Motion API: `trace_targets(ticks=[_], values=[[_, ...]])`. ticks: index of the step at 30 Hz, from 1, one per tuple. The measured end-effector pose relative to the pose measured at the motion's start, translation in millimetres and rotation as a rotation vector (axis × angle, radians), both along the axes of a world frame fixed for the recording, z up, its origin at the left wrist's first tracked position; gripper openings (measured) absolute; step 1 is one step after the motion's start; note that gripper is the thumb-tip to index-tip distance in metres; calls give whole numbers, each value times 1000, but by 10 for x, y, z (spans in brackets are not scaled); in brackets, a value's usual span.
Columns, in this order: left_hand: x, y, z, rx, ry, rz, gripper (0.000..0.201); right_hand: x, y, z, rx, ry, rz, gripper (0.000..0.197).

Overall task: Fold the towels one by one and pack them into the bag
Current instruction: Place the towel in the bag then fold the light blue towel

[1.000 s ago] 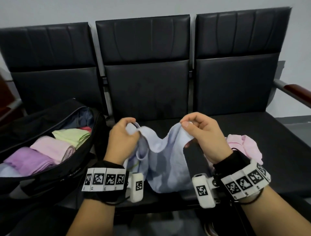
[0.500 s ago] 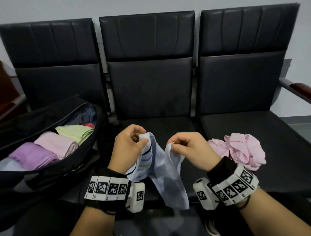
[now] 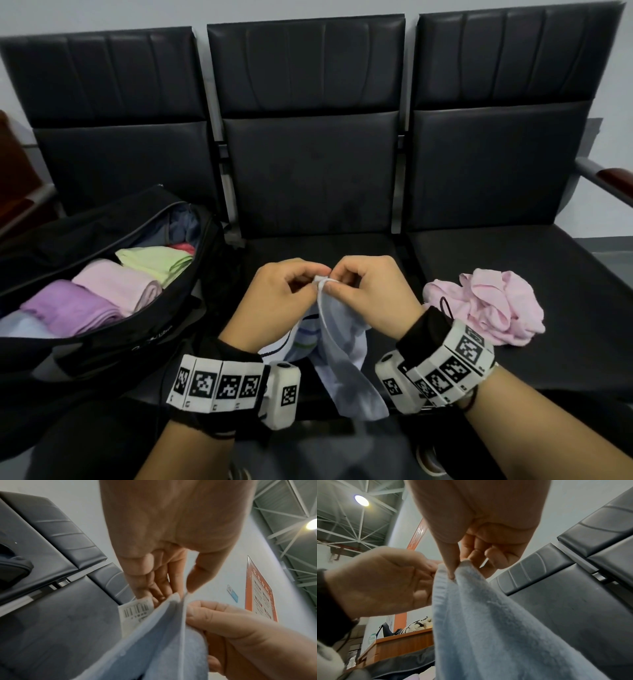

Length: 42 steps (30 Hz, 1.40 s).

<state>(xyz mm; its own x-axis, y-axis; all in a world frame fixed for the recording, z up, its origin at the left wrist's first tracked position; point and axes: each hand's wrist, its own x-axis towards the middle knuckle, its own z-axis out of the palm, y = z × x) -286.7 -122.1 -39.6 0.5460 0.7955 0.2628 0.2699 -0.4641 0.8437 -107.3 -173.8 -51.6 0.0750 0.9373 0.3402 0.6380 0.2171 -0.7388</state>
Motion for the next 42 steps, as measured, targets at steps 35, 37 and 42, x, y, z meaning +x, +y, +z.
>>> trace_targets(ticks=[35, 37, 42], values=[[-875, 592, 194, 349, -327, 742, 18, 881, 16, -94, 161, -382, -12, 12], [-894, 639, 182, 340, -330, 774, 19, 873, 40, 37, 158, -202, -39, 10], [-925, 683, 217, 324, -364, 806, 18, 827, 68, 284, 208, 60, -54, 10]])
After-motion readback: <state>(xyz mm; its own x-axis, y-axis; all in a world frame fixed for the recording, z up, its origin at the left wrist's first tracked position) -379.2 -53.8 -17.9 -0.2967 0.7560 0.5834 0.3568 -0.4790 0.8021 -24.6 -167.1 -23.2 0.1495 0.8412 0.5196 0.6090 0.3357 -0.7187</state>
